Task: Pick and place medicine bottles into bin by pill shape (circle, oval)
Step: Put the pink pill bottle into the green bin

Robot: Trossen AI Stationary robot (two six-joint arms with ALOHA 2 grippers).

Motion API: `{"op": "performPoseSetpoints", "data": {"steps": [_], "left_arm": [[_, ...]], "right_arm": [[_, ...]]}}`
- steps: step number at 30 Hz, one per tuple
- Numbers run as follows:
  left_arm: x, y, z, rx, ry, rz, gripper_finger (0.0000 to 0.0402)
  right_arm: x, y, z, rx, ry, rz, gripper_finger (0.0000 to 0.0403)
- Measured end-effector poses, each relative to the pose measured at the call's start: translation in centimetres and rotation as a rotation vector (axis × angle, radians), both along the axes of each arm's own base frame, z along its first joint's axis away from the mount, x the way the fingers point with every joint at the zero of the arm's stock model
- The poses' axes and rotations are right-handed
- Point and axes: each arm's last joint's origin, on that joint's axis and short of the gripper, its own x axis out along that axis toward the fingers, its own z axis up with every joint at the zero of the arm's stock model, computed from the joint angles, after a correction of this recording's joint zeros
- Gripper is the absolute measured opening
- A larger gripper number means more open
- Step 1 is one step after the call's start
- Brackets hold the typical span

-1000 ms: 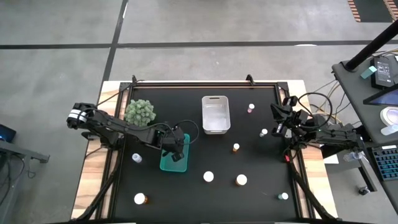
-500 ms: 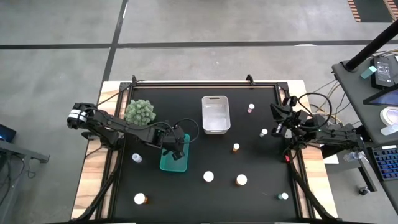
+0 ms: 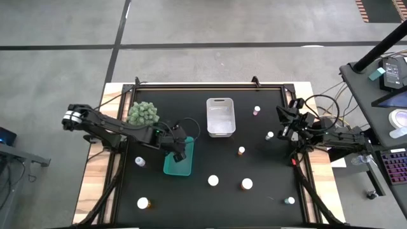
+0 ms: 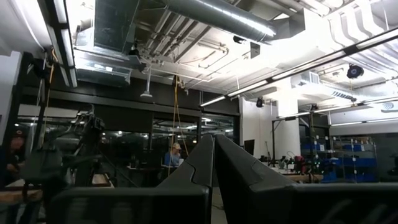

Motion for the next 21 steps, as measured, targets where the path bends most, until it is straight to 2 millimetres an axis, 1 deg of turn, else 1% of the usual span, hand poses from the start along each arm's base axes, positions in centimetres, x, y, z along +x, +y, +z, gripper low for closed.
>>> {"op": "performPoseSetpoints", "data": {"steps": [5,10,14,21], "left_arm": [[-1.0,0.0,2.1,-0.005,-0.081,-0.029,0.0233],[-2.0,0.1,3.6,-0.015,-0.145,-0.035,0.0233],[-2.5,0.2,4.3,-0.02,-0.176,-0.035,0.0233],[-2.7,0.2,4.8,-0.013,-0.194,-0.048,0.0233]], "right_arm": [[0.0,0.0,-0.1,0.008,0.006,0.005,0.0009],[0.1,0.0,-0.1,0.009,0.011,0.004,0.0009],[0.2,0.0,-0.2,0.01,0.026,0.004,0.0009],[0.2,0.0,-0.2,0.022,0.022,0.011,0.0009]]}}
